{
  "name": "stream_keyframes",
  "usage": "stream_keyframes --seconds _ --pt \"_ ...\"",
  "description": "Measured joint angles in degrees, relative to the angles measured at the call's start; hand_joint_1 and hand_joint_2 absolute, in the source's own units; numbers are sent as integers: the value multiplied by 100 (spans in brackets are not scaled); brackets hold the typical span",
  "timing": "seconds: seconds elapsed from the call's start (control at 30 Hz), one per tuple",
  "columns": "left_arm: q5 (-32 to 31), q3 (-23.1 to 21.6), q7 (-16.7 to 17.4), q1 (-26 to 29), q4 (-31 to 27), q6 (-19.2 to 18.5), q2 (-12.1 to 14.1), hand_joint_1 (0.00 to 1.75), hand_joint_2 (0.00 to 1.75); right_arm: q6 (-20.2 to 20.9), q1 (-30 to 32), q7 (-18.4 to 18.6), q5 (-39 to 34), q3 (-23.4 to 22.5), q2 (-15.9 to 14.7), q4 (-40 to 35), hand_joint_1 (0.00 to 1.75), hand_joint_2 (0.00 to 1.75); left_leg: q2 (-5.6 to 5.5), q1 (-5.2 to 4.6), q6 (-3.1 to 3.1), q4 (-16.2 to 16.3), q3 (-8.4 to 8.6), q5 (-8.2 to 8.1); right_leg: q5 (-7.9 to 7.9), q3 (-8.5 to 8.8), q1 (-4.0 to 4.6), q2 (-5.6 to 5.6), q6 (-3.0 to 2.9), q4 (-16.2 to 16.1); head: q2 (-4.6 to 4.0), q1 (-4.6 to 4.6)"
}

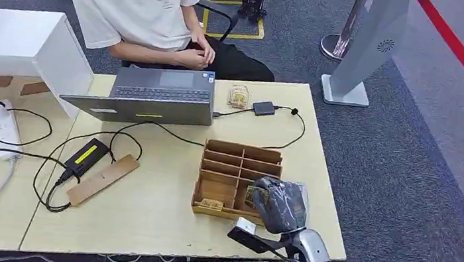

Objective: Pass the card to the sensor for recognition and then transmit it.

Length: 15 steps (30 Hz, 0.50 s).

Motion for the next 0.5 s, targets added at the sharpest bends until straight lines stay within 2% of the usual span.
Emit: stream_keyframes --seconds 0.27,0.5 --pt "-92 28 2 -15 0 -74 -13 0 175 209 -466 78 -105 0 29 -184 161 175 0 0 0 0 -1 0 0 0 0 0 1 0 0 0" --pt "-134 29 4 -32 0 -131 -17 0 175 671 -903 142 -297 13 37 -208 161 175 -1 0 0 1 -2 1 1 0 0 -1 1 0 0 2"
